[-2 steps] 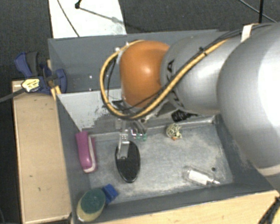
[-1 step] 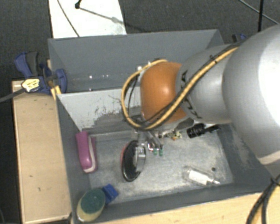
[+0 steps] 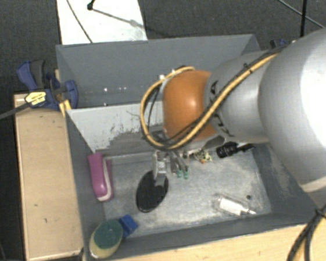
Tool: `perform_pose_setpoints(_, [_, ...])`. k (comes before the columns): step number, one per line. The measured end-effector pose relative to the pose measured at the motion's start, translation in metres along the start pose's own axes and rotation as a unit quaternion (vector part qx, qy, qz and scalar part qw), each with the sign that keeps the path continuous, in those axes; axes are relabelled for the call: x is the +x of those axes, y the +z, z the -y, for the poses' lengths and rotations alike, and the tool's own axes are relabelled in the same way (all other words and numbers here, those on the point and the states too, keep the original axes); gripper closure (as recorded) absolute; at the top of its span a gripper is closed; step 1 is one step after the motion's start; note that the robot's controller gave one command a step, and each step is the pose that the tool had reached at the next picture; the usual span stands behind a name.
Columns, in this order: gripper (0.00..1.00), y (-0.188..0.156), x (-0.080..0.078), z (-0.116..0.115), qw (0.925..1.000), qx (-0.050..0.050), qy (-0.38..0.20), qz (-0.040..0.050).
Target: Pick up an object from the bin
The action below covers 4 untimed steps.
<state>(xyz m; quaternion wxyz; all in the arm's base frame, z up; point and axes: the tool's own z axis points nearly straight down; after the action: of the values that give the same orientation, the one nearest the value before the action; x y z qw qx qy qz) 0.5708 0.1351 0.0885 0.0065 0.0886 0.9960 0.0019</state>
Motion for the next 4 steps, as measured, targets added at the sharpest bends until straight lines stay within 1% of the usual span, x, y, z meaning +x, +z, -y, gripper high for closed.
perform_pose_setpoints(1, [1.0, -0.065, -0.005, -0.018, 1.0, 0.0, -0.004, -0.0019])
perform_pose_setpoints(2, [0.0, -0.061, -0.004, -0.016, 1.0, 0.002, -0.003, -0.0054])
perform_pose_setpoints(3, [0.0, -0.014, 0.039, -0.05, 0.9952, 0.001, -0.097, -0.0072])
perform_pose_setpoints(4, [0.0, 0.018, 0.084, -0.01, 0.9969, 0.001, -0.078, -0.0089])
